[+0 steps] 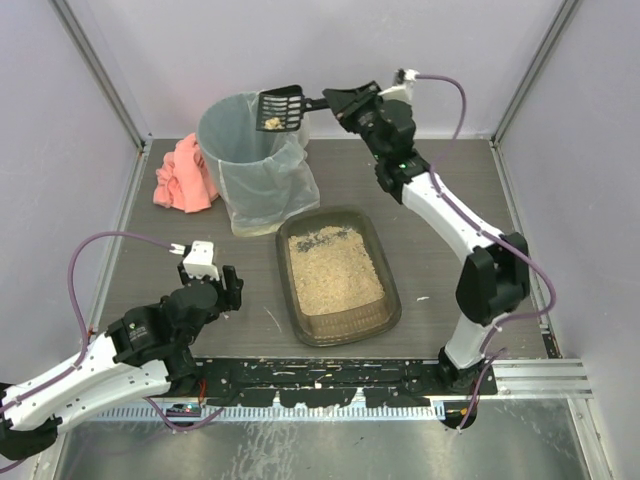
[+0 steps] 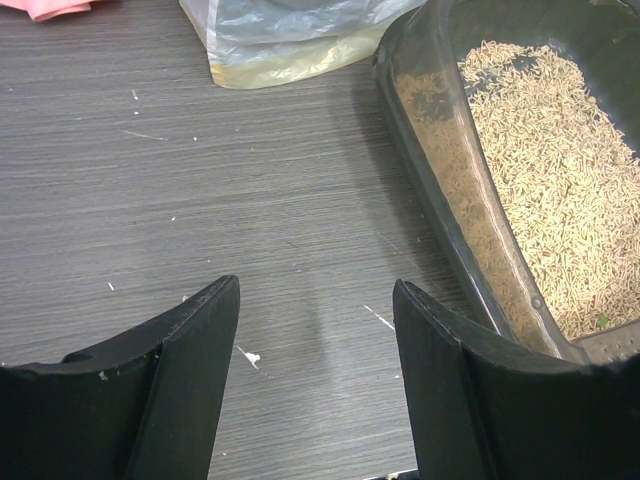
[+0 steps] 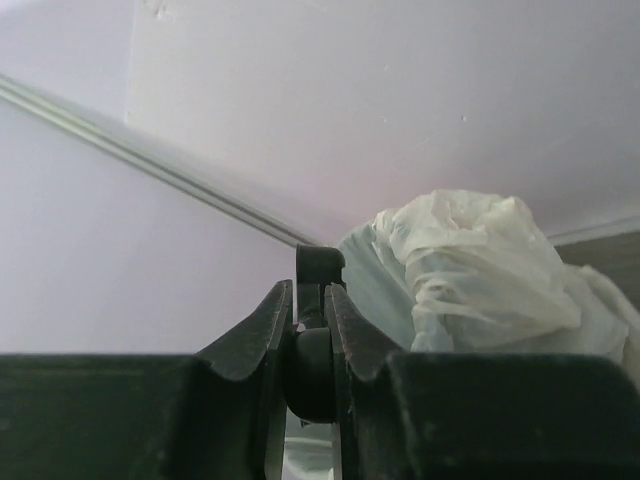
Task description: Clean the litter box
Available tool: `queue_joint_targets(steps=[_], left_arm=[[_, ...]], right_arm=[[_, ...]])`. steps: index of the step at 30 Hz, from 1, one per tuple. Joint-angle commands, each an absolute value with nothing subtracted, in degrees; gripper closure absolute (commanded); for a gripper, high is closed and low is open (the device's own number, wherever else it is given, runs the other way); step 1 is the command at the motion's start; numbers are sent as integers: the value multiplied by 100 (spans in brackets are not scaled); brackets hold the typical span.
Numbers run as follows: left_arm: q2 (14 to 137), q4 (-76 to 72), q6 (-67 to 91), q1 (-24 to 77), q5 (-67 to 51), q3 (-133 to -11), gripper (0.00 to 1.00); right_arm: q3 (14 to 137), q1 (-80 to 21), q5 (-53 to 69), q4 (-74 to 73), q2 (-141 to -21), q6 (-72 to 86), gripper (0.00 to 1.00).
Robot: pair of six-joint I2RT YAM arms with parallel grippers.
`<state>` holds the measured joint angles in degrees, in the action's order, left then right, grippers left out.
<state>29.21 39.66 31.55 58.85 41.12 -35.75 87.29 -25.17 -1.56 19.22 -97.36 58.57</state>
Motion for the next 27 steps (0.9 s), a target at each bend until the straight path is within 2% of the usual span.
queue_joint_targets(steps=[1, 5, 12, 18, 27], left_arm=[[2854, 3693, 3074, 5871, 4171, -3575, 35], [2826, 3701, 3073, 5875, 4138, -3577, 35], [2805, 3711, 3076, 5871, 4133, -3577, 35], [2852, 3712, 3073, 5871, 4087, -3586, 35], [2874, 3738, 3087, 5871, 4095, -3603, 35]], right_arm=[[9932, -2911, -345, 2333, -10266, 3851, 99], [10759, -3064, 39, 2416, -10851, 2365, 99], [11089, -3555, 521, 2381, -11079, -56, 99], [11118, -4260, 67, 2140, -10955, -2413, 99], [11109, -4510, -184, 2258, -10560, -2679, 99]])
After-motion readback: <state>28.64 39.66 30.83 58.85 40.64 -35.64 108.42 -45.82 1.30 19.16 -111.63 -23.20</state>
